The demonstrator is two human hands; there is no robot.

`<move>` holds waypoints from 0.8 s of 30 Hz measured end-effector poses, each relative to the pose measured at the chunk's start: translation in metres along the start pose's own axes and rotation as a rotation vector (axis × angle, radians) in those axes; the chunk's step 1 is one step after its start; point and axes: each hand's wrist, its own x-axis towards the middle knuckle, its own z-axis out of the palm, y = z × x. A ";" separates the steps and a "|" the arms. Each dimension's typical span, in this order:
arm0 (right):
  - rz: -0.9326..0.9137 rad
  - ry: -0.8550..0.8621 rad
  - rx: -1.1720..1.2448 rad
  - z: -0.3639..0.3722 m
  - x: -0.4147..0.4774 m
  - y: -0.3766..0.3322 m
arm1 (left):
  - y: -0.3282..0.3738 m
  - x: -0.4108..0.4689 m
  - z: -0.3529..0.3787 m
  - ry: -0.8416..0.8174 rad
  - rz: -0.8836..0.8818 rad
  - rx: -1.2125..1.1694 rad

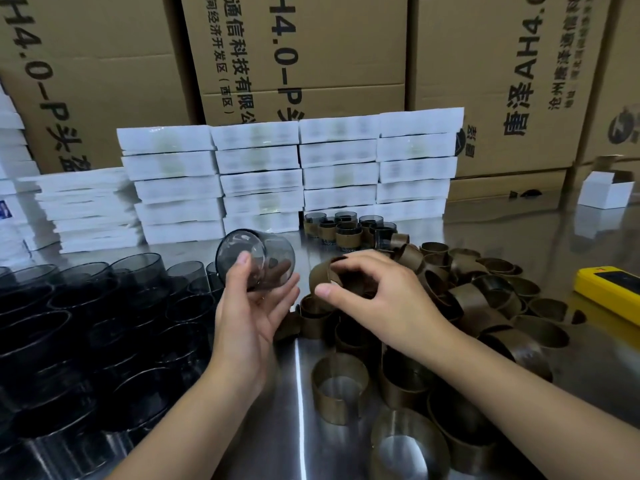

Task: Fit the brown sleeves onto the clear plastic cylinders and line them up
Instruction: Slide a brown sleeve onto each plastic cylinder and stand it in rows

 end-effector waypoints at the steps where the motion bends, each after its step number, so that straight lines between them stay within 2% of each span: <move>1: 0.012 0.037 0.016 0.000 0.001 0.001 | 0.000 0.000 0.000 -0.015 -0.020 -0.017; 5: 0.034 0.105 0.072 0.001 0.002 0.002 | -0.002 -0.001 -0.002 -0.036 -0.068 -0.005; 11: -0.001 0.007 0.133 -0.001 0.000 0.002 | -0.007 0.003 -0.007 -0.062 -0.078 0.057; 17: -0.142 0.121 0.160 -0.003 0.000 -0.002 | -0.009 0.006 -0.010 -0.069 -0.072 0.114; 24: -0.149 0.139 0.166 -0.002 -0.003 -0.005 | -0.009 0.003 -0.005 -0.122 -0.173 0.181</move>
